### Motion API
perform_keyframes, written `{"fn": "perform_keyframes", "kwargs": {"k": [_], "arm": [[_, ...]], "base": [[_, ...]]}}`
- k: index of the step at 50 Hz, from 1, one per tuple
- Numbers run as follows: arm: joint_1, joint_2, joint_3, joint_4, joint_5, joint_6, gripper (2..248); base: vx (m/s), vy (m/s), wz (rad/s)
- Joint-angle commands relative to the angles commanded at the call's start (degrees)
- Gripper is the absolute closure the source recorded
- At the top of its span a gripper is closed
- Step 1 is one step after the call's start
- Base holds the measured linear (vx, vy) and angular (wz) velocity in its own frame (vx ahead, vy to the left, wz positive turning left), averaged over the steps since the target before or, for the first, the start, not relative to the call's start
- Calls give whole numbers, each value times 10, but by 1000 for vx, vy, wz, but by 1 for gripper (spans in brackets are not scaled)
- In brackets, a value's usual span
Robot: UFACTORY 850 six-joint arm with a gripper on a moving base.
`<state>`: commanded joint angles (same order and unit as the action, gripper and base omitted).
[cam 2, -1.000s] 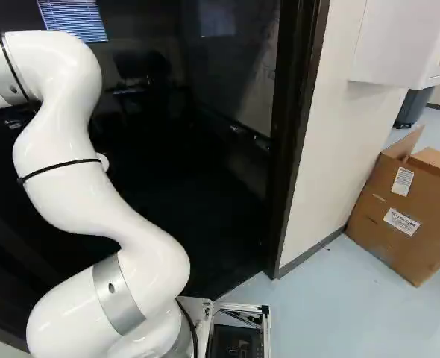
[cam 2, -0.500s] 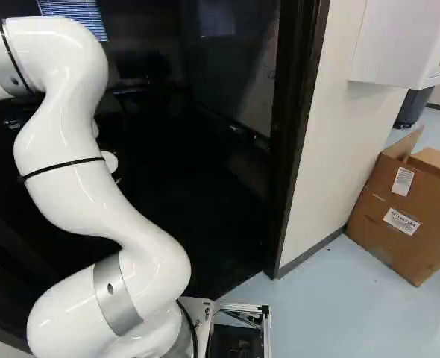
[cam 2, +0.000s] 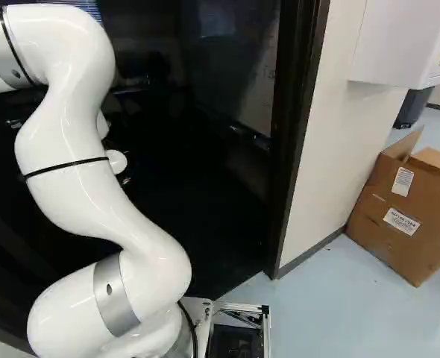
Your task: Open the door and move inside
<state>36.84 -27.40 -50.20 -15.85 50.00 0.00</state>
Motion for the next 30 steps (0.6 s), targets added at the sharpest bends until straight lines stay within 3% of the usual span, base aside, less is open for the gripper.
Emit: {"fn": "perform_keyframes", "kwargs": {"k": [30], "arm": [[-48,31,41,12,0,0,3]], "base": [[0,0,0]]}}
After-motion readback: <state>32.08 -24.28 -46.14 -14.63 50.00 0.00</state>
